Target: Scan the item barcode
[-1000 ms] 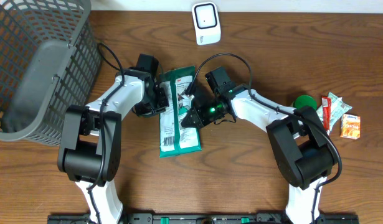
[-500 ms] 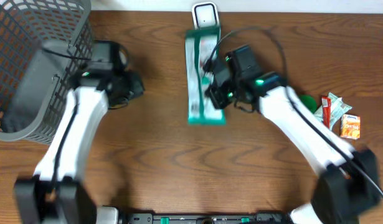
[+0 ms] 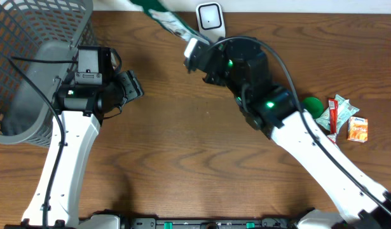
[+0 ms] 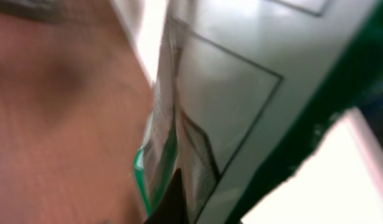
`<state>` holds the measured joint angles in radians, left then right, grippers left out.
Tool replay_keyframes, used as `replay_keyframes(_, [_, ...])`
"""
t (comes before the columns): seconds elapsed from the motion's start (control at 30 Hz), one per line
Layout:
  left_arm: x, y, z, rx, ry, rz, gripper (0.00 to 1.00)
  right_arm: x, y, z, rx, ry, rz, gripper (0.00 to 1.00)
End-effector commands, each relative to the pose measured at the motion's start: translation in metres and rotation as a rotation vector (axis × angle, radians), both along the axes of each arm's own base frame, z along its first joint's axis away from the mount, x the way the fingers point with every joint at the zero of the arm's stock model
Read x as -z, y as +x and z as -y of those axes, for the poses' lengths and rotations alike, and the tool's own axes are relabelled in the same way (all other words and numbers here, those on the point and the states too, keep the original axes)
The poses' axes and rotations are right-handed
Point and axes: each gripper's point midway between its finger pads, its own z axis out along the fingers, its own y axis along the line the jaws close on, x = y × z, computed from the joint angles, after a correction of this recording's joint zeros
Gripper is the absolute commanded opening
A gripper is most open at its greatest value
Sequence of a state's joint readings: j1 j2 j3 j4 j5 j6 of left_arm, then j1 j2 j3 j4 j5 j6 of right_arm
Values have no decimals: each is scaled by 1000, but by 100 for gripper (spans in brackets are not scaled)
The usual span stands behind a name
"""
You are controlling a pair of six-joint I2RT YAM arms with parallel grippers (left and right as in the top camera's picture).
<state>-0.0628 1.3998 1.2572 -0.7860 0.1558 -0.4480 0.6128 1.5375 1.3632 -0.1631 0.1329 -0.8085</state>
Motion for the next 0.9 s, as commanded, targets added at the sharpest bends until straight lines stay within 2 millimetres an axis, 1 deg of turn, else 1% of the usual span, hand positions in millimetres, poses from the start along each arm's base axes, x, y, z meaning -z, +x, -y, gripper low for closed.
replay_keyframes(0.0, [6, 1, -3, -1, 19, -16, 85, 16, 37, 11, 108, -195, 127, 1])
replay_keyframes(0.17, [6, 1, -3, -1, 19, -19, 87, 34, 76, 5, 137, -249, 239, 1])
replay_keyframes(0.23, [6, 1, -3, -1, 19, -19, 91, 40, 91, 1, 149, -241, 291, 1])
replay_keyframes(0.27, [6, 1, -3, -1, 19, -19, 91, 45, 102, -1, 161, -228, 336, 1])
replay_keyframes(0.37, [6, 1, -3, -2, 19, -19, 91, 53, 119, -4, 176, -237, 426, 1])
replay_keyframes(0.43, [6, 1, -3, -1, 19, -19, 91, 64, 129, -4, 179, -283, 462, 1])
replay_keyframes(0.53, [6, 1, -3, -1, 19, -19, 91, 83, 146, -6, 175, -365, 476, 1])
replay_keyframes(0.6, [6, 1, -3, -1, 19, -19, 91, 89, 158, -6, 198, -375, 475, 1])
replay_keyframes(0.73, [6, 1, -3, -1, 19, -19, 92, 93, 183, -6, 246, -389, 462, 1])
replay_keyframes(0.87, [6, 1, -3, -1, 19, -19, 92, 97, 199, -10, 249, -390, 428, 1])
